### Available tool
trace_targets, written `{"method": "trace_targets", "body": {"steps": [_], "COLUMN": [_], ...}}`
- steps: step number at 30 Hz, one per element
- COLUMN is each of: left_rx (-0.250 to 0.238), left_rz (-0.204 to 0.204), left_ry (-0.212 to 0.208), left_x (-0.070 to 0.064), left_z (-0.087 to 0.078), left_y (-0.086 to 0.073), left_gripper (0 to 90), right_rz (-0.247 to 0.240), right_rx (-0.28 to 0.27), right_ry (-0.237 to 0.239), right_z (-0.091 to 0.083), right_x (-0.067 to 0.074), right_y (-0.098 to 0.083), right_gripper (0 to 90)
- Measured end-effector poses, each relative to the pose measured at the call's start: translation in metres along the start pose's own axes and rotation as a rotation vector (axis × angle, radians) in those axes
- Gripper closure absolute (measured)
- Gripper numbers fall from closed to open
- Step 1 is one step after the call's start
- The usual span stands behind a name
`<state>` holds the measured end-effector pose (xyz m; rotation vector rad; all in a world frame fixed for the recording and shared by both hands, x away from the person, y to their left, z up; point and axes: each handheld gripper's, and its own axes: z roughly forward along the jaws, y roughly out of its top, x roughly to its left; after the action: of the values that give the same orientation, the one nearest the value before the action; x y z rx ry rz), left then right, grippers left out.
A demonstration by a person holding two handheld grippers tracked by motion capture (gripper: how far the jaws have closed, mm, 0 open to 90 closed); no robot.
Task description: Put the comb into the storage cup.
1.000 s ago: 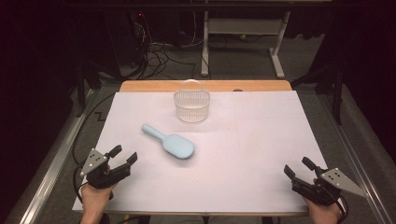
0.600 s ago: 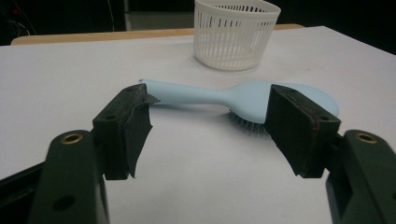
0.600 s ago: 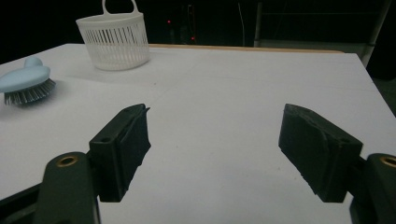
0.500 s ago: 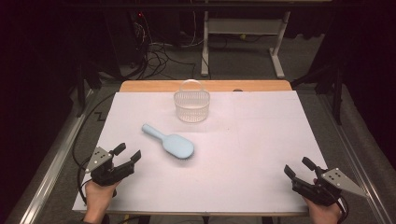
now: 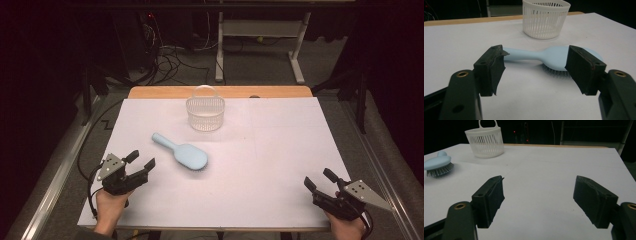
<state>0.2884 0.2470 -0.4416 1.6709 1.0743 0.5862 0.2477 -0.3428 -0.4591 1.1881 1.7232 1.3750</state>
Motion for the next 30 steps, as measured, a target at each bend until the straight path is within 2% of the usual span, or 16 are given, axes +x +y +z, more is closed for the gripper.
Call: {"method": "trace_targets", "body": {"steps": [9,17,30], "left_rx": [0.015,0.017,0.037], "left_rz": [0.008,-0.004,0.022], "left_ry": [-0.007,-0.033,-0.032], "left_x": [-0.003,-0.005,-0.007], "left_z": [0.01,0.02,0.035], "left_y": [0.004,0.01,0.018], "left_gripper": [31.8,32.0,32.6], "right_rz": [0.004,0.006,0.014], "right_rx": [0.0,0.001,0.005], "right_ry": [0.006,0.007,0.009], "right_z": [0.0,0.0,0.001], "right_x": [0.0,0.0,-0.001], "right_y": [0.0,0.0,0.0], "right_gripper": [25.0,25.0,25.0]}}
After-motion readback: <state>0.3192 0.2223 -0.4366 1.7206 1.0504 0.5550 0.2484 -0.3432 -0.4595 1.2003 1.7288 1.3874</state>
